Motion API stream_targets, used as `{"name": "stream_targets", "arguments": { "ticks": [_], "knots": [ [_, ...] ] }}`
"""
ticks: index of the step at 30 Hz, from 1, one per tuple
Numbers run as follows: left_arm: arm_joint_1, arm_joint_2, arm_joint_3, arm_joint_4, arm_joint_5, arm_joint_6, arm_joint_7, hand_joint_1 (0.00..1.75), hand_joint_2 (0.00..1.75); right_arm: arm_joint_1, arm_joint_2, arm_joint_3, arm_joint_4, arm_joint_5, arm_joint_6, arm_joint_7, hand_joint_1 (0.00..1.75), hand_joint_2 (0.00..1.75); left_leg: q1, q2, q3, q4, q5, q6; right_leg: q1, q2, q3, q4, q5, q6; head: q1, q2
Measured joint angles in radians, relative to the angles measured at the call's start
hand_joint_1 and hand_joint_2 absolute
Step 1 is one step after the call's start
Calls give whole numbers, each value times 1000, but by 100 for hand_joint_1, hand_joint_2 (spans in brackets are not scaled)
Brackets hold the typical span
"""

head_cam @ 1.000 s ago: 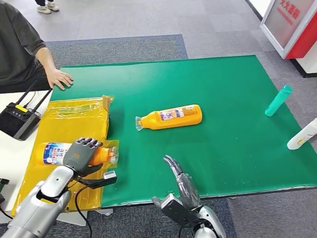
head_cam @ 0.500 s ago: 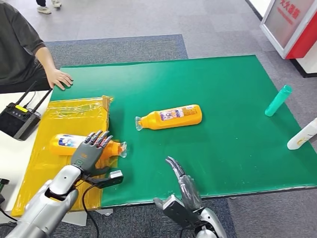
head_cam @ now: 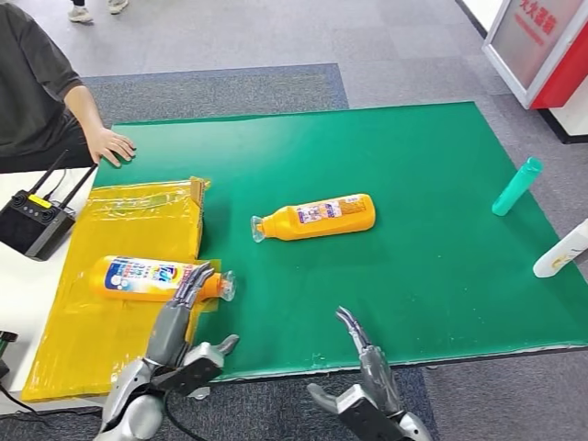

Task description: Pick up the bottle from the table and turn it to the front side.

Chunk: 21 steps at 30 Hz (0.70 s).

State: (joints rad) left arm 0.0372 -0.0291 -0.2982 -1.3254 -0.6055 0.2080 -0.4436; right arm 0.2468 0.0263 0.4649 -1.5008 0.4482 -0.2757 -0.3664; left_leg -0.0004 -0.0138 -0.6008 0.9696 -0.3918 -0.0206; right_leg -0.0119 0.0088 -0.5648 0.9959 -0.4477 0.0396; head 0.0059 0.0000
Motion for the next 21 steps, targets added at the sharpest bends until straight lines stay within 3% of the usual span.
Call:
{"name": "stream_targets", "arguments": {
  "ticks": [2, 3, 6, 12, 21],
  "knots": [
    [33, -38, 35, -23, 299, -172, -94, 0, 44, 13, -11, -12, -12, -41, 19, -29, 0, 175, 0, 0, 0, 0, 0, 0, 0, 0, 0, 0, 0, 0, 0, 0],
    [44, -59, 53, -28, 407, -244, -123, 0, 44, 18, -16, -18, -16, -58, 29, -41, 0, 175, 0, 0, 0, 0, 0, 0, 0, 0, 0, 0, 0, 0, 0, 0],
    [62, -110, 87, -19, 509, -345, -177, 0, 175, 25, -24, -34, -22, -91, 53, -68, 0, 175, 0, 0, 0, 0, 0, 0, 0, 0, 1, 0, 0, 0, 0, 0],
    [76, -165, 86, 0, 492, -334, -233, 0, 175, 28, -28, -52, -27, -125, 82, -99, 0, 175, 0, 0, 1, 0, 1, 0, 0, 0, 1, 0, 0, 0, 0, 0],
    [90, -173, 61, -31, 547, -346, -233, 0, 175, 43, -31, -86, -40, -169, 105, -137, 0, 175, 0, 0, 1, 0, 0, 0, 0, 0, 1, 0, 0, 0, 0, 0]
  ]
}}
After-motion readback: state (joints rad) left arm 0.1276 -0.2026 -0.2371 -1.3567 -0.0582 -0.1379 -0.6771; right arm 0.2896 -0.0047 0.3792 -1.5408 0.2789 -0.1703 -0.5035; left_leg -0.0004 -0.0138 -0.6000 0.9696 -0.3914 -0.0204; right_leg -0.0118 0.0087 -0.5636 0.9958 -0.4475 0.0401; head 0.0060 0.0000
